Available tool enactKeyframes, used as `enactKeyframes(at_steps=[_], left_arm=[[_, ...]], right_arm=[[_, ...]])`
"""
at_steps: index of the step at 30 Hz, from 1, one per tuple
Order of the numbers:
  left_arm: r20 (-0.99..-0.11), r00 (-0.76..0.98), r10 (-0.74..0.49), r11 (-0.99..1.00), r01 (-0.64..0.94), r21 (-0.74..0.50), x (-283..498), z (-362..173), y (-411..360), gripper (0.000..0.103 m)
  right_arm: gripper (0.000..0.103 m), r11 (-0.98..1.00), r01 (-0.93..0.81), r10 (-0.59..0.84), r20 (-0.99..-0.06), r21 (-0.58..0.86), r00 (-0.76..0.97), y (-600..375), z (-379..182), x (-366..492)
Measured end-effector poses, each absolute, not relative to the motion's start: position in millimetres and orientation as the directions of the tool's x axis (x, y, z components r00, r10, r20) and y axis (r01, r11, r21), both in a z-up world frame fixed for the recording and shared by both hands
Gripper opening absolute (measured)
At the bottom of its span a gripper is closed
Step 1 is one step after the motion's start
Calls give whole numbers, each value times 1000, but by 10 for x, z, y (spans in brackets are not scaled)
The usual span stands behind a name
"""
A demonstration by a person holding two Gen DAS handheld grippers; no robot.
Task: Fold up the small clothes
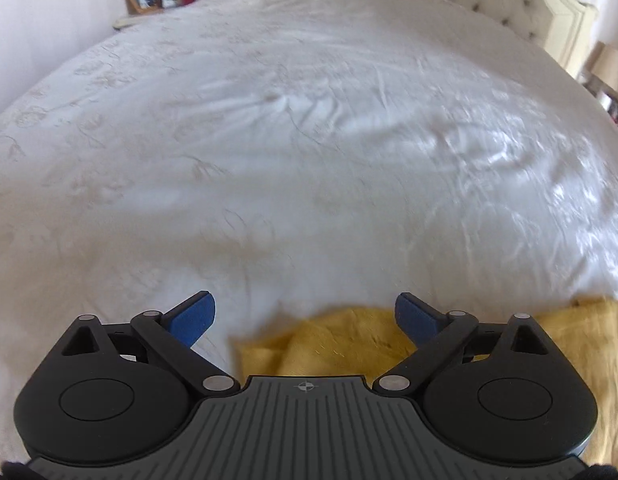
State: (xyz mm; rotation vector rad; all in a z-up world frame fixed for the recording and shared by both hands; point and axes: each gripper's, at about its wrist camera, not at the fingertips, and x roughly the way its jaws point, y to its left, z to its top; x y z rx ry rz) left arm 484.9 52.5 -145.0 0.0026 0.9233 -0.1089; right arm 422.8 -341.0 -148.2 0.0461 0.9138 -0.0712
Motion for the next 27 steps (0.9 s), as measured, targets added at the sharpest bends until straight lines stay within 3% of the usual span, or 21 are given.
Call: enactKeyframes(at_steps=[4, 12, 24, 25, 27], left_arm=[[-799, 596, -87, 995, 89, -41, 4690, -1398, 589, 98], [-848, 523, -83, 974, 221, 41, 4182, -1634, 406, 98], [-835, 547, -60, 998, 50, -38, 4567, -1626, 599, 98], [-842, 538, -39, 999, 40, -20, 4602, -1648, 593, 93], [-849, 527, -20, 999, 32, -4, 4649, -1675, 584, 52]], right_arm=[[96, 994, 84, 9, -789, 77, 615, -3428, -1438, 4057], [96, 992, -27, 115, -803, 123, 585, -3035, -1506, 3634], [96, 989, -42, 144, -816, 145, 560, -2836, -1557, 3434], [96, 988, -42, 146, -817, 147, 558, -2838, -1558, 3431], [96, 988, -38, 148, -819, 152, 554, -2840, -1568, 3428]])
